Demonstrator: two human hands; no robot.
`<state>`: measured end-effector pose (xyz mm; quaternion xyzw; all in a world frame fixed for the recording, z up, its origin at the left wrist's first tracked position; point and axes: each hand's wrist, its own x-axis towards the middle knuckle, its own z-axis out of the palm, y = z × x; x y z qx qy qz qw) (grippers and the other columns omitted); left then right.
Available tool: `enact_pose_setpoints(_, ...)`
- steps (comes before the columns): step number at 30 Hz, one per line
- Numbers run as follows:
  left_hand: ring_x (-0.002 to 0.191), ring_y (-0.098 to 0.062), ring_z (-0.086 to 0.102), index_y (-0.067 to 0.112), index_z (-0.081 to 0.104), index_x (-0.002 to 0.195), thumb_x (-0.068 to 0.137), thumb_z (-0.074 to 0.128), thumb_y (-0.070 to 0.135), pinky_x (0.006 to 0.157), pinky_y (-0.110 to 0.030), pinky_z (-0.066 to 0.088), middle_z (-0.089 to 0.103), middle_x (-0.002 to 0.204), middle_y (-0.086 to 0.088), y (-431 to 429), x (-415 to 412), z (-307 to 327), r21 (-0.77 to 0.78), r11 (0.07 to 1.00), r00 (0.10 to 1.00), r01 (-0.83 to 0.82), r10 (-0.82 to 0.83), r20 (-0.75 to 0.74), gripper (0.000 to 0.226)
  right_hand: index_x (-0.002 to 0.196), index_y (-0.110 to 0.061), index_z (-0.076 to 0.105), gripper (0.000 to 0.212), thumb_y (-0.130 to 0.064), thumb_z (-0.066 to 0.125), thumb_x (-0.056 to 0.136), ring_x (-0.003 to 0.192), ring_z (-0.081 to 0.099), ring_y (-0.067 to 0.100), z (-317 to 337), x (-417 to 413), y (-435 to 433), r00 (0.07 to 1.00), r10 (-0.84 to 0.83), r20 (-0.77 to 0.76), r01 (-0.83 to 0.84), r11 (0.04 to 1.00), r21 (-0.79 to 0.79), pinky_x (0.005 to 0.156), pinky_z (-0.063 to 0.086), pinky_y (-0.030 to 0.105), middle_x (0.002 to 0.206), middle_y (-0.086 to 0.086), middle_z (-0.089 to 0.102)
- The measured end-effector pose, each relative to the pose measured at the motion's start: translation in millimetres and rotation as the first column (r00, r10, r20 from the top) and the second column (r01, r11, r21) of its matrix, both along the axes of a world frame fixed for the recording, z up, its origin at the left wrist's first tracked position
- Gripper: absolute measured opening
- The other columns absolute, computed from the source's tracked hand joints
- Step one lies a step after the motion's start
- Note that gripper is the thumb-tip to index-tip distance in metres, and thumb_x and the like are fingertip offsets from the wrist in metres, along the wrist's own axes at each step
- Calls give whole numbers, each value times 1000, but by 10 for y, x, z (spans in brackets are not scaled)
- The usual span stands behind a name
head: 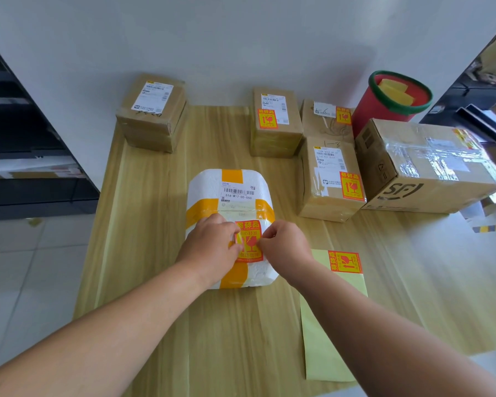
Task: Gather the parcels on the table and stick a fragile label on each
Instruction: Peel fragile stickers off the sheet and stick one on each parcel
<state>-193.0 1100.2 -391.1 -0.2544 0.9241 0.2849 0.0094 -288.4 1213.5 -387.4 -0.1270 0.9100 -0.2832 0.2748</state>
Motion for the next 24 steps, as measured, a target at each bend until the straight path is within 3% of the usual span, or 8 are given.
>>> enact_pose_setpoints(6,124,-17,40,21,55,131,91,60,32,104,-35,40,50,124,2,-6,-9,-14,7,1000,1000,-3,3,-5,42,88,-16,63,7,-17,57,85,74,59,17,16,-18,11,1000,22,-16,-22,1000,16,60,47,30,79,-1,63)
enact_pose_setpoints(16,122,-18,40,22,55,130,89,62,33,101,-32,39,49,119,2,-4,-21,-40,-28,1000,1000,11,-11,-5,43,91,-18,63,7,-21,60,85,69,55,13,14,-18,3,999,34,-26,-33,999,34,51,37,24,79,-4,62)
enact_pose_setpoints(24,117,-17,41,21,58,125,88,63,33,99,-33,41,48,115,3,18,-20,-76,-110,993,999,43,-45,-13,40,98,-19,54,22,-37,62,87,77,57,20,30,64,42,970,140,-198,-117,986,121,60,41,29,82,-4,57)
